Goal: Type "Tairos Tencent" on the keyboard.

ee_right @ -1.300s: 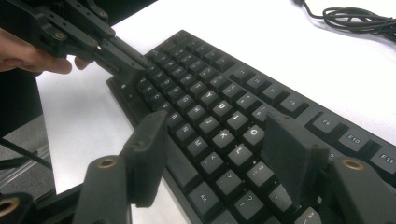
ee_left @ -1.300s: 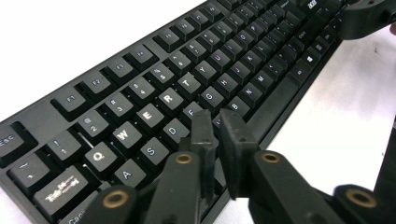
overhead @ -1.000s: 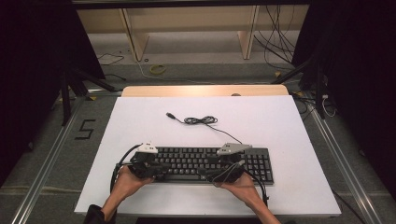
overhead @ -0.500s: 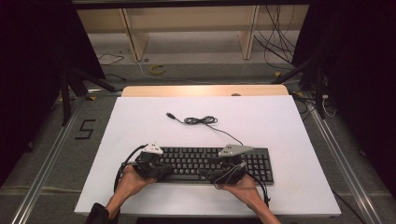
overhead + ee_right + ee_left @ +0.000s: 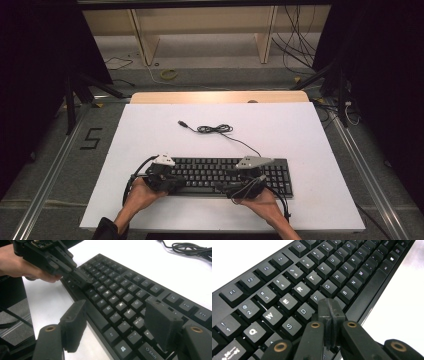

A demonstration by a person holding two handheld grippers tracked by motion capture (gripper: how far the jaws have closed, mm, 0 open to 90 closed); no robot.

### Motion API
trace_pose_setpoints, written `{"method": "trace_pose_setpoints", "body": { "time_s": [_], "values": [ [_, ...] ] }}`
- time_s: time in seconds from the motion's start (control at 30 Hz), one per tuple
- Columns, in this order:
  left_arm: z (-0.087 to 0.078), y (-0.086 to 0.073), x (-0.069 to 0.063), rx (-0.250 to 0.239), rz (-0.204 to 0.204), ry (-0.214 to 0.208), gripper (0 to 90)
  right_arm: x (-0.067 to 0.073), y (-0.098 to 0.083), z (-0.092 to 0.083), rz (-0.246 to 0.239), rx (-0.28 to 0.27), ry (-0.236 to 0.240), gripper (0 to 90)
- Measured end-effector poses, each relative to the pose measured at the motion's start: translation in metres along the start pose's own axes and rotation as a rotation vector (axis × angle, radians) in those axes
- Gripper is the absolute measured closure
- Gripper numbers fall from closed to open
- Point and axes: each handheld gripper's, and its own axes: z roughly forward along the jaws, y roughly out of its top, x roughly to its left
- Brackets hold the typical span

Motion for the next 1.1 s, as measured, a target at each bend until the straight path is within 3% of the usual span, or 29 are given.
{"method": "trace_pose_setpoints", "body": {
  "time_s": [0.13, 0.53, 0.83, 1.1],
  "values": [
    [-0.004, 0.000, 0.002, -0.023, -0.016, -0.008, 87.9, 0.000, 0.000, 0.000, 0.001, 0.000, 0.000, 35.2],
    [-0.015, 0.004, 0.005, -0.083, -0.057, -0.042, 71.7, 0.001, -0.001, 0.001, 0.003, 0.005, 0.004, 34.9],
    [-0.022, 0.007, 0.012, -0.121, -0.123, 0.002, 49.9, 0.001, 0.000, 0.001, 0.002, 0.003, 0.006, 34.9],
    [-0.027, 0.008, 0.020, -0.147, -0.167, 0.039, 40.1, 0.001, 0.000, 0.002, 0.004, 0.001, 0.009, 34.1]
  ]
}}
